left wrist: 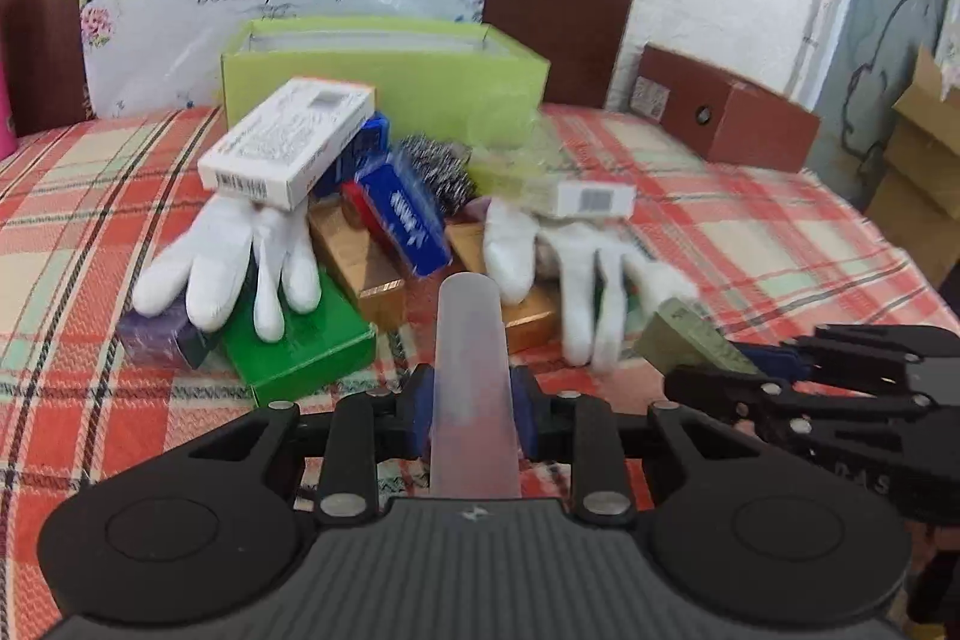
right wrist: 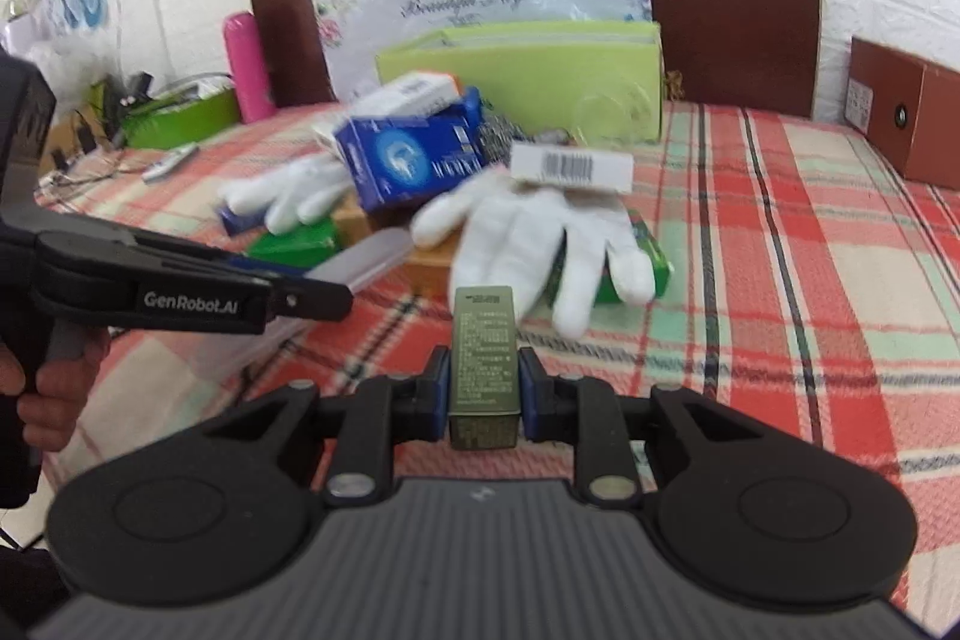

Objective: Organize objects

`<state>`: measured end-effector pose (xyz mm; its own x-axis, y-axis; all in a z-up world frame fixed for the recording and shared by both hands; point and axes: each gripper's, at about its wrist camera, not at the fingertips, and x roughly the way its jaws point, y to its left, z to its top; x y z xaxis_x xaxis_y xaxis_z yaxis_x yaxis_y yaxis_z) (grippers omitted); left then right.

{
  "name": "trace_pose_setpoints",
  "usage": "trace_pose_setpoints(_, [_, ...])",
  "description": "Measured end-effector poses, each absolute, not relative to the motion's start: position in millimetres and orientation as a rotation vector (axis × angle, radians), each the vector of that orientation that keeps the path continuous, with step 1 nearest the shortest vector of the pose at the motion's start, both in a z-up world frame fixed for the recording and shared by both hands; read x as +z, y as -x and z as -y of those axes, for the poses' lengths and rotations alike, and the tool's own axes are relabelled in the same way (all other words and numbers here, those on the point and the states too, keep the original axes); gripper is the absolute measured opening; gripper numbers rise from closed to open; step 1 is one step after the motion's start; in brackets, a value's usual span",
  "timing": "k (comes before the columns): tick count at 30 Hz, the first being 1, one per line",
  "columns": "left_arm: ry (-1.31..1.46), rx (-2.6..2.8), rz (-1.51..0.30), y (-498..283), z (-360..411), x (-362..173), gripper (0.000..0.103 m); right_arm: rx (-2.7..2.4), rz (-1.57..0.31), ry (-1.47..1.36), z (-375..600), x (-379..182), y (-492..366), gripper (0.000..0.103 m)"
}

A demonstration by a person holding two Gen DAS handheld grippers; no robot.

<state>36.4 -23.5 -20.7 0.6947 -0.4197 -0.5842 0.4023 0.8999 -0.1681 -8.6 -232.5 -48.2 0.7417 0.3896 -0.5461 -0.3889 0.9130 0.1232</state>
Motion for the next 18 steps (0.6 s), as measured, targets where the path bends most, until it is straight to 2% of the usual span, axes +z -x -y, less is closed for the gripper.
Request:
trace_pose_setpoints(9, [0.086,-0.480,-0.460,-56,8,46,0.028,0.451,-0.476,0.011,229,0,-26,0.022])
trace_pose_setpoints(18, [0.162,-0.374,-0.421,-169,-3,79,0.028,0.414,-0.437,0.015,209,31,-132,0.022])
